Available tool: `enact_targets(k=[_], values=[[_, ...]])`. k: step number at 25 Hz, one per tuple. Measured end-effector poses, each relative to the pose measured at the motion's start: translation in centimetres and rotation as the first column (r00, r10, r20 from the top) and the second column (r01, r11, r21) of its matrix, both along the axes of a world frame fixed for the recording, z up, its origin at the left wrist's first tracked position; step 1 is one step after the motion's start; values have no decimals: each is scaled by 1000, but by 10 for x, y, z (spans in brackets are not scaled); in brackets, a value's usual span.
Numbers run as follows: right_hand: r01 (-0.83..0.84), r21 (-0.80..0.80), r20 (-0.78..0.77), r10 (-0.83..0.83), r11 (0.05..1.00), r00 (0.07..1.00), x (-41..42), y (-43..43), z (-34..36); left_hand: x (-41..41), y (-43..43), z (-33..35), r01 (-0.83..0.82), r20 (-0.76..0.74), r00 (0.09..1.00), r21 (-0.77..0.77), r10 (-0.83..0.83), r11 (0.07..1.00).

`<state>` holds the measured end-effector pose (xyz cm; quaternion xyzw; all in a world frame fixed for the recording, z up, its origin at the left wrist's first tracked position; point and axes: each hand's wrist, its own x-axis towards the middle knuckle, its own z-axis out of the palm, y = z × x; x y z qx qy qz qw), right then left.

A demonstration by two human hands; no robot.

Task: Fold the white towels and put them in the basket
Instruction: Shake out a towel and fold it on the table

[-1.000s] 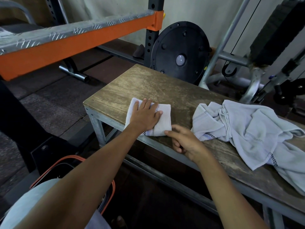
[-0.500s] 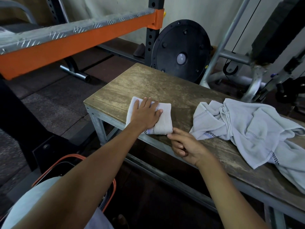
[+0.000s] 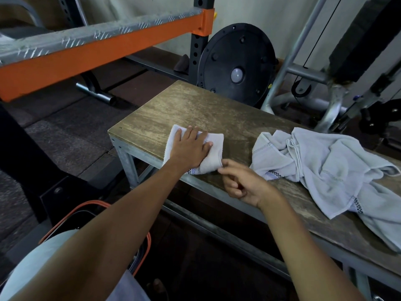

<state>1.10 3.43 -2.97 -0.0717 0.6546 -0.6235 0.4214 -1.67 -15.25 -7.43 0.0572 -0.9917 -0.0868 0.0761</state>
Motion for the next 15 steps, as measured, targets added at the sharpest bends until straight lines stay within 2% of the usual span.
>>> enact_targets(k=[2, 4, 5, 7, 10, 13, 14, 15], values=[[63, -159, 137, -41, 985, 990, -3, -6, 0, 1, -2, 0, 31, 35, 999, -72, -28, 997], [52, -149, 144, -30, 987, 989, -3, -7, -1, 1, -2, -2, 33, 30, 999, -62, -31, 998], [31, -75, 94, -24, 997, 995, -3, -6, -1, 0, -1, -2, 16, 10, 1000, -26, -15, 1000], [-29, 178, -79, 44, 984, 996, -2, -3, -2, -1, 1, -3, -9, -21, 1000, 25, 9, 1000], [-89, 447, -281, 234, 890, 931, -2, 3, -2, -1, 1, -3, -11, -24, 1000, 24, 11, 1000], [-27, 582, -540, 411, 813, 735, 0, 4, 1, -2, 0, -2, -15, -22, 1000, 26, 16, 1000], [-6, 569, -584, 410, 822, 700, 2, 5, 2, -2, 1, -2, -13, -17, 1000, 25, 14, 1000], [-6, 535, -590, 379, 845, 713, 4, 6, 1, -1, 1, -2, -12, -12, 1000, 24, 12, 1000]])
